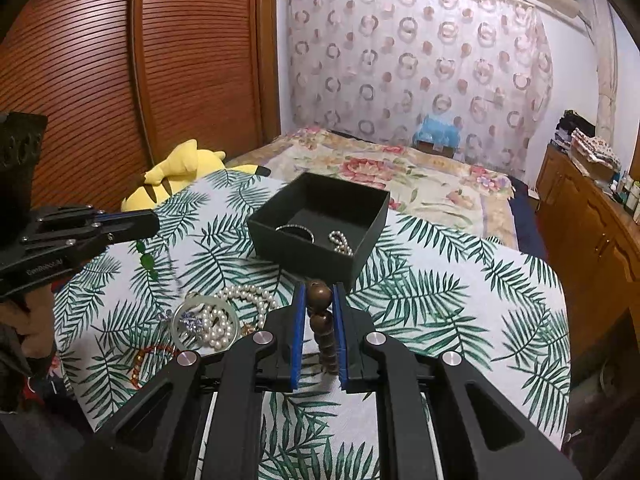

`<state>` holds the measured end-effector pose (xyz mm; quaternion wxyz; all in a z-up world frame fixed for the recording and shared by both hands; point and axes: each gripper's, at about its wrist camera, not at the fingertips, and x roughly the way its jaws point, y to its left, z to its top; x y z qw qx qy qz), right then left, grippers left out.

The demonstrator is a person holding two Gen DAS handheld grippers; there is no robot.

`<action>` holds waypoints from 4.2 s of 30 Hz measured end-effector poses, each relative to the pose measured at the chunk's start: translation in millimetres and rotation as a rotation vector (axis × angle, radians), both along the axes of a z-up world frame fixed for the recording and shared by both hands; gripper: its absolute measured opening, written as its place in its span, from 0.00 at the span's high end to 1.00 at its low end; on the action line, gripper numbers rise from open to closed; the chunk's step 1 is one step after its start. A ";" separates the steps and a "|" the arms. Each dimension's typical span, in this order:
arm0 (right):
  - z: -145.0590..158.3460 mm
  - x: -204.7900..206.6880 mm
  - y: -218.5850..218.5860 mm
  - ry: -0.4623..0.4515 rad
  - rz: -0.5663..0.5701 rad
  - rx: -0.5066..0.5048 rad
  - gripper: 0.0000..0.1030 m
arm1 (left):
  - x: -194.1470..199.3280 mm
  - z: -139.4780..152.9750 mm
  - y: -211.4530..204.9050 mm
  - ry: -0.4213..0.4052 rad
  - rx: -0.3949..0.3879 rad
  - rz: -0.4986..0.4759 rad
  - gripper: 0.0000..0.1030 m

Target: Organize jewelry

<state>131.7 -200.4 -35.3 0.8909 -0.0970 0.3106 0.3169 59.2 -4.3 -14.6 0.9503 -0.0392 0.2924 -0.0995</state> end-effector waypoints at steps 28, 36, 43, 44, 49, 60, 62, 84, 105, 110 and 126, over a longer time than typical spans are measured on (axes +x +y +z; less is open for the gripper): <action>69.3 62.6 29.3 -0.153 0.043 0.038 0.86 | 75.7 55.2 -1.4 -0.082 0.034 -0.037 0.97; 70.8 86.3 37.5 -0.142 0.088 0.080 0.86 | 105.3 56.2 2.9 -0.062 0.014 -0.062 0.97; 48.9 118.5 44.0 -0.079 0.090 0.094 0.85 | 140.6 39.4 11.9 0.000 -0.028 -0.071 0.97; 43.0 124.8 44.3 -0.062 0.088 0.096 0.85 | 144.6 36.9 11.3 0.006 -0.023 -0.070 0.97; 22.9 143.5 46.7 -0.016 0.079 0.093 0.85 | 166.0 22.4 5.5 0.042 -0.003 -0.067 0.97; 10.1 153.2 54.0 0.016 0.085 0.080 0.85 | 167.3 -5.1 13.9 0.106 0.013 -0.027 0.80; 8.4 151.8 56.2 0.021 0.086 0.077 0.85 | 157.9 -9.1 17.9 0.112 0.018 -0.018 0.75; -8.0 77.1 31.4 0.034 0.007 0.068 0.80 | 59.5 -16.4 22.7 0.097 0.068 0.005 0.39; -57.5 -32.7 -3.8 0.101 -0.081 0.046 0.39 | 1.2 -55.3 2.4 0.163 0.128 -0.023 0.11; -70.2 -45.8 -8.9 0.108 -0.094 0.025 0.39 | 3.1 -68.2 -9.5 0.205 0.152 -0.053 0.11; -90.7 -47.4 -16.0 0.147 -0.094 0.036 0.39 | 38.1 -86.6 -36.7 0.290 0.282 -0.140 0.11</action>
